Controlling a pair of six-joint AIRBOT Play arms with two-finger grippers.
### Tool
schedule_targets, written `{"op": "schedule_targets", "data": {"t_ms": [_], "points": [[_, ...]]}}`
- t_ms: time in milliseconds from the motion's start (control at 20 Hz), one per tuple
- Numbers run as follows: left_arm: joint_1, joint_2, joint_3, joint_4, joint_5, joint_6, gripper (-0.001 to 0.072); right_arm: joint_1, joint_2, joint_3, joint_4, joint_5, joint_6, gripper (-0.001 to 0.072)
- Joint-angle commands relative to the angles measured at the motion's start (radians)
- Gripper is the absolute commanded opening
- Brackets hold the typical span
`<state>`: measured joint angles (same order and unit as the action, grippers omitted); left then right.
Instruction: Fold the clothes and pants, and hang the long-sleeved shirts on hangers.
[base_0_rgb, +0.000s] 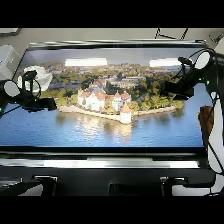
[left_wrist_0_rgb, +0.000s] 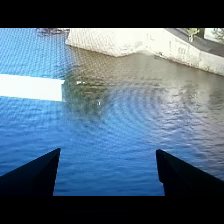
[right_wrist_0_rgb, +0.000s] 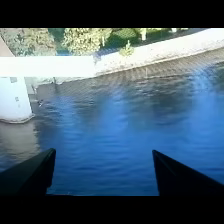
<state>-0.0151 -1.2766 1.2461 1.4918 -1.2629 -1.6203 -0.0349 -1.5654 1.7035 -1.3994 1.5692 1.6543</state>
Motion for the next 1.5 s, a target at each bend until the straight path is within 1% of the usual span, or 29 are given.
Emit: {"op": "schedule_targets", "data": {"t_ms": [0,850,1000,1050,1100,1200,1250,1300,1350,1400,1450], "points": [[-0.001,0.000,0.000,0.000,0.000,0.000,0.0709,0.001,0.000,0.000,0.000,0.000,0.002,0.0676],[-0.001,0.000,0.000,0.000,0.003,-0.006,0.0709,0.001,0.000,0.000,0.000,-0.010,0.002,0.0677],[-0.001,-0.005,0.000,0.000,0.066,-0.007,0.0708,0.001,0.000,0.000,-0.001,-0.089,0.002,0.0676],[-0.002,-0.014,0.000,-0.002,0.108,-0.008,0.0708,0.001,0.000,0.000,-0.001,-0.116,0.002,0.0676],[-0.005,-0.029,0.000,-0.004,0.189,-0.017,0.0708,0.001,0.000,0.000,0.001,-0.134,0.003,0.0676],[-0.007,-0.079,0.003,-0.005,0.475,-0.076,0.0708,0.001,-0.003,0.000,0.000,-0.164,0.002,0.0676],[0.011,-0.124,0.035,-0.004,0.613,-0.138,0.0707,0.001,-0.004,0.000,-0.001,-0.187,0.002,0.0676],[0.046,-0.186,0.103,-0.004,0.666,-0.214,0.0708,0.001,-0.004,0.000,-0.003,-0.214,0.002,0.0676],[0.100,-0.269,0.208,-0.004,0.660,-0.261,0.0710,0.001,-0.004,0.000,-0.003,-0.238,0.002,0.0676],[0.166,-0.357,0.328,-0.004,0.604,-0.309,0.0710,0.001,-0.004,0.000,-0.003,-0.248,0.002,0.0676],[0.233,-0.434,0.439,-0.009,0.514,-0.418,0.0710,0.001,-0.004,0.000,-0.003,-0.243,0.002,0.0676]]}}
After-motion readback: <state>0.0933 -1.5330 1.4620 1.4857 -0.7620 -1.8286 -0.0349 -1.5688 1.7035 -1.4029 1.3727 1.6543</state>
